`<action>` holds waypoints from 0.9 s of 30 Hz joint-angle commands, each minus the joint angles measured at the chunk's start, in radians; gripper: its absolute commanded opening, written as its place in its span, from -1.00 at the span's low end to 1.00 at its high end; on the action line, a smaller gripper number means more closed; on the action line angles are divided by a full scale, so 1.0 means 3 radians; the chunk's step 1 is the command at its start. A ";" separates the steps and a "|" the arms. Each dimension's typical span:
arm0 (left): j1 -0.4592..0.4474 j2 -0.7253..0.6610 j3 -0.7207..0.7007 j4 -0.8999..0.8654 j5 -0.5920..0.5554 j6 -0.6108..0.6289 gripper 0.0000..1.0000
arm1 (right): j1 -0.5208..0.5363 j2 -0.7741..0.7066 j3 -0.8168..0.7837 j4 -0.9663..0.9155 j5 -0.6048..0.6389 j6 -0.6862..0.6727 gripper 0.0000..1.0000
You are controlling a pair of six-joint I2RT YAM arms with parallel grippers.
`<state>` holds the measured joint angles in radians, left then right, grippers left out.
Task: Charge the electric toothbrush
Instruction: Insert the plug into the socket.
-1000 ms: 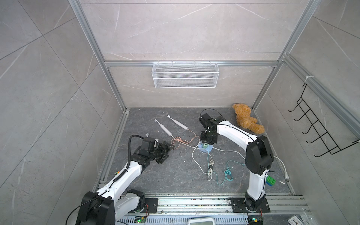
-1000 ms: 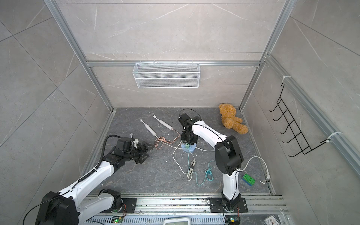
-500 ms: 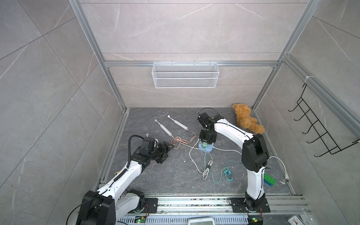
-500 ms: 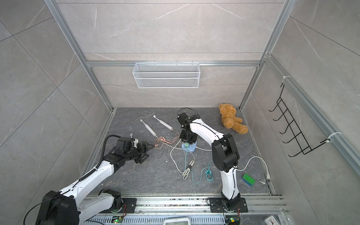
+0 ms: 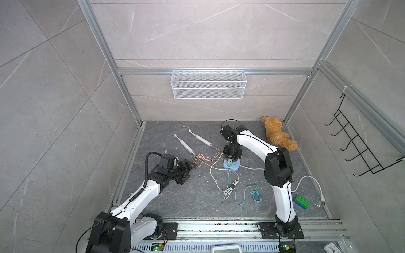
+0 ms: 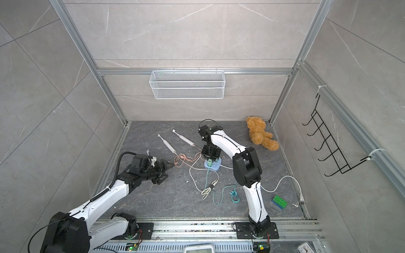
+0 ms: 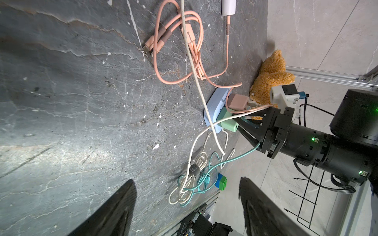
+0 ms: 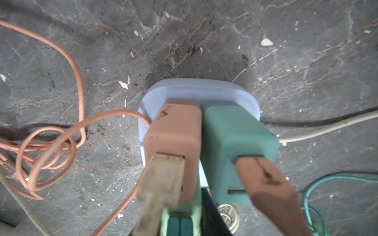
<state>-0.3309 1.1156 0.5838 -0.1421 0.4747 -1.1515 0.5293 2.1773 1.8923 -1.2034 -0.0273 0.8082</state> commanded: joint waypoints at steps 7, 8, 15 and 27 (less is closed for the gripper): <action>0.0019 0.0062 0.0076 0.0008 0.0060 0.0112 0.63 | 0.0008 -0.0307 -0.0136 -0.0040 -0.0122 -0.0365 -0.98; 0.0019 0.0068 0.0086 0.0003 0.0050 0.0116 0.63 | 0.0012 -0.0400 -0.0136 -0.0017 -0.0131 -0.0402 -0.78; 0.0024 0.0114 0.0199 -0.0151 -0.0005 0.0174 0.63 | 0.0009 -0.1137 -0.0690 0.0296 -0.0046 -0.0352 -0.05; 0.0027 0.0044 0.0360 -0.0489 -0.0232 0.0295 0.65 | 0.0011 -0.2282 -0.1862 0.0662 -0.0128 -0.0490 0.24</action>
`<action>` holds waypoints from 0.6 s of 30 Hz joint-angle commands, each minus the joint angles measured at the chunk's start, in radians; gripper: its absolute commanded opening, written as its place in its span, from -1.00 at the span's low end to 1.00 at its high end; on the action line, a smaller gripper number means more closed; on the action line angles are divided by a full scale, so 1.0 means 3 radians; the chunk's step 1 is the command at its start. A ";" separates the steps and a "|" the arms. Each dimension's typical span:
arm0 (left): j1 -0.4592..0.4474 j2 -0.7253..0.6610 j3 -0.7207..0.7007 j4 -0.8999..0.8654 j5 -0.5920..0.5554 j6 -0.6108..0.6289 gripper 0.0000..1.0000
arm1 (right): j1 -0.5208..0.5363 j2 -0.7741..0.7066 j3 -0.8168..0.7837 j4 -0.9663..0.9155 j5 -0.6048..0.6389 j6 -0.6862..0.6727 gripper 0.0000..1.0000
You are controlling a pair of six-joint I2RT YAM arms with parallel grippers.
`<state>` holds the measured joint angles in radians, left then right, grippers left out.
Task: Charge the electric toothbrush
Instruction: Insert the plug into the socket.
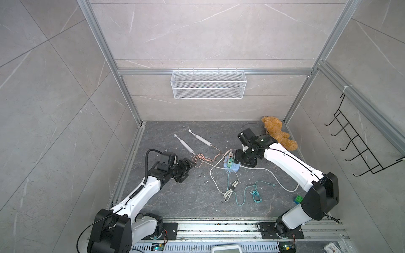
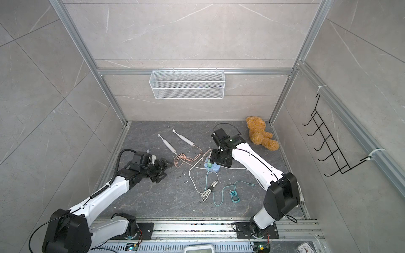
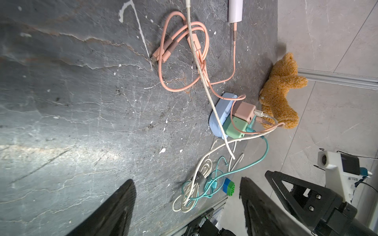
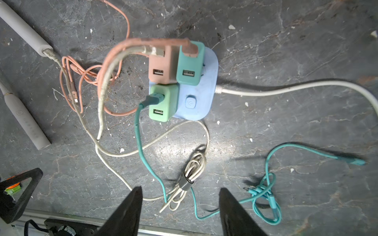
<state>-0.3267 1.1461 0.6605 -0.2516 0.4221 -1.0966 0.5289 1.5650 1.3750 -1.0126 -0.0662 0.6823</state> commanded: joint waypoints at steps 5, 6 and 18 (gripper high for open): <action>0.0022 -0.0065 0.0122 -0.0171 -0.0118 0.0133 0.65 | 0.0012 -0.0689 -0.0387 -0.0318 0.0312 -0.0031 0.27; 0.0020 -0.0054 0.0132 -0.0175 -0.0121 0.0140 0.65 | 0.0016 -0.0751 -0.0447 -0.0410 0.0417 -0.0014 0.28; 0.0041 -0.0051 0.0237 -0.0318 -0.0223 0.0267 0.66 | 0.0010 -0.1488 -0.1751 -0.0418 0.0188 0.0400 0.31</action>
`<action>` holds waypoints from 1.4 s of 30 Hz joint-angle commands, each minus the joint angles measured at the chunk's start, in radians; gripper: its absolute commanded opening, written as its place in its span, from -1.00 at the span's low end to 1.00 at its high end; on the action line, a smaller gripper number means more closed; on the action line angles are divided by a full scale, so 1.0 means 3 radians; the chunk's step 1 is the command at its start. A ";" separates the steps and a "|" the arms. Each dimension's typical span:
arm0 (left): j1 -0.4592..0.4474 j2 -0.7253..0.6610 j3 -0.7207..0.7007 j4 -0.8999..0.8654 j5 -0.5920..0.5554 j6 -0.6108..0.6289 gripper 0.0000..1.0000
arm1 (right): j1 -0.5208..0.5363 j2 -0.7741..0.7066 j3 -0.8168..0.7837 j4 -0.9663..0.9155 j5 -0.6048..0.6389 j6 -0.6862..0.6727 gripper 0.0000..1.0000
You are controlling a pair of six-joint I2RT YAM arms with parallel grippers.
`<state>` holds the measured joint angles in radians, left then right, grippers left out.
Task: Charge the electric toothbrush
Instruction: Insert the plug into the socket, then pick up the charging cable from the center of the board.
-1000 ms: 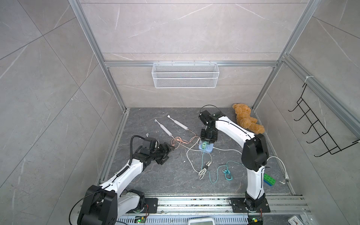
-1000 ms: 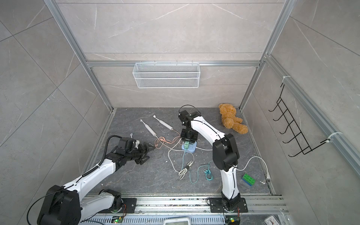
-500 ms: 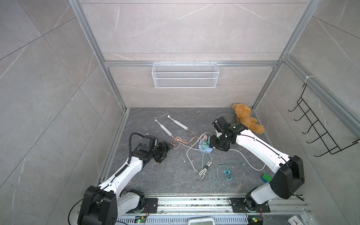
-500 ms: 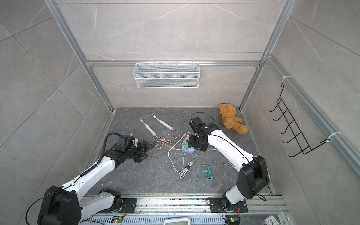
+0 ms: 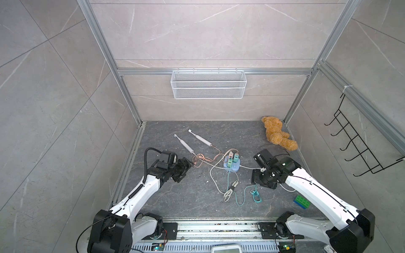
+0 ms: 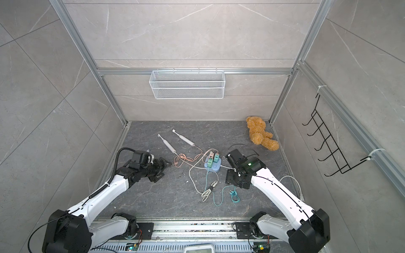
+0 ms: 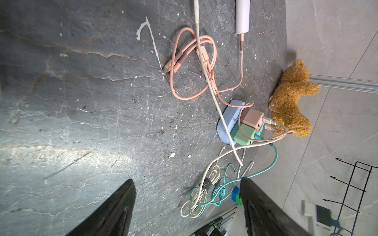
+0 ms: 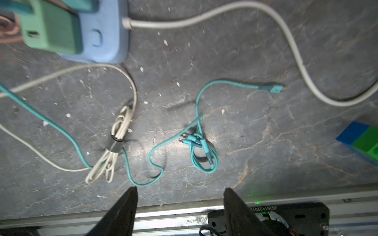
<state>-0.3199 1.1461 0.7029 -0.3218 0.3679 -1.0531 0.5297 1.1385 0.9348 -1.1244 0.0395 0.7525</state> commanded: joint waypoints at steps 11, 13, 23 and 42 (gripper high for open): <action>0.0023 -0.0010 0.0077 -0.0015 0.0014 0.0124 0.65 | -0.0068 0.0280 -0.0365 0.0279 0.0238 0.0626 0.43; 0.0023 -0.0030 0.0055 -0.0015 0.0016 0.0113 0.65 | -0.0147 0.0438 -0.0271 0.0226 0.0289 0.0819 0.54; 0.0018 0.0088 0.0040 -0.0049 0.0173 0.0153 0.66 | -0.0999 0.0617 -0.0198 0.0447 0.0369 0.1455 0.83; 0.0018 0.0193 0.0045 -0.0043 0.0260 0.0212 0.66 | -0.1516 0.1345 -0.0301 0.1114 0.0150 0.1591 0.32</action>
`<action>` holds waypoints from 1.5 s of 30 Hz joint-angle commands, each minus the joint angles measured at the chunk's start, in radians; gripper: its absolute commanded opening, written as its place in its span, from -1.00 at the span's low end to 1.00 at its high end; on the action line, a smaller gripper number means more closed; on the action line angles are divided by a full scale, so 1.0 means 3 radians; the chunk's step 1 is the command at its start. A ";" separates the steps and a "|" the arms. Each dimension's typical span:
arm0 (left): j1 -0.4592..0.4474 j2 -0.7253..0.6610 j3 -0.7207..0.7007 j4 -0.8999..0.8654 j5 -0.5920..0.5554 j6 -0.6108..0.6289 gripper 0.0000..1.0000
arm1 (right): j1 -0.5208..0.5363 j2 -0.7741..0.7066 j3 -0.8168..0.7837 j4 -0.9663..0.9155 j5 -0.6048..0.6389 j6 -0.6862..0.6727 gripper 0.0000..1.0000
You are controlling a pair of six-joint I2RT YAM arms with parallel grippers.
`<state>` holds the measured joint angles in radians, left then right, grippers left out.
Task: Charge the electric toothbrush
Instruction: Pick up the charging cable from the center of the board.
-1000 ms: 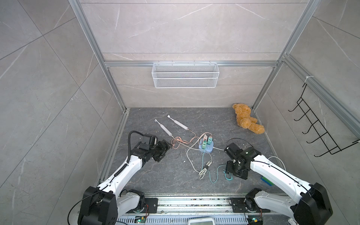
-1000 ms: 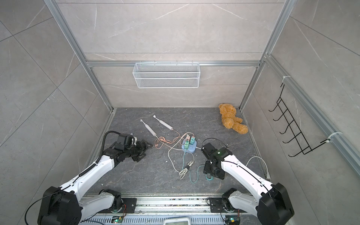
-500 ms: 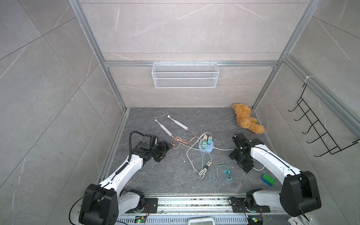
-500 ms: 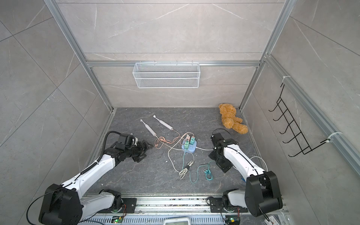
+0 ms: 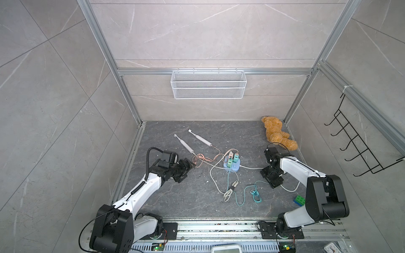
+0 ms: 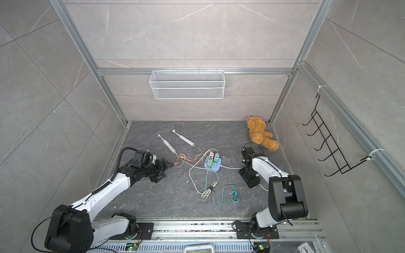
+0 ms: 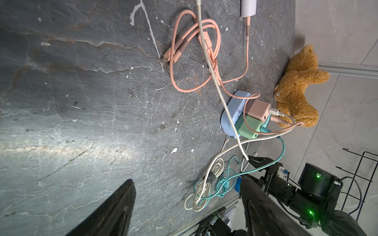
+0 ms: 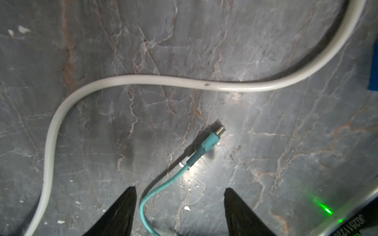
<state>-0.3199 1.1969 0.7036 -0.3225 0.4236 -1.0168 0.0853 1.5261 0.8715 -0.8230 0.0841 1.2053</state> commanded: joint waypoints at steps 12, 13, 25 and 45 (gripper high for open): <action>0.0018 0.0081 0.0032 -0.0030 0.0089 0.0076 0.66 | -0.0209 0.0409 -0.0094 0.0291 -0.0184 -0.0082 0.03; 0.0018 0.0080 0.0027 -0.0033 0.0090 0.0071 0.65 | -0.0221 0.0441 -0.0110 0.0316 -0.0204 -0.0089 0.01; 0.0018 0.0116 0.0032 0.0004 0.0142 0.0051 0.66 | -0.0280 0.0549 -0.0132 0.0531 -0.0395 -0.0324 -0.51; 0.0018 -0.0053 0.0146 0.0016 0.0221 -0.0062 0.65 | -0.0023 -0.0247 0.0519 0.0468 -0.0946 -0.1358 -1.00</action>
<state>-0.3199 1.2201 0.7040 -0.3191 0.4568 -1.0214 0.0341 1.5341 0.9215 -0.6529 -0.1680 0.9295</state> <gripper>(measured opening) 0.826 0.057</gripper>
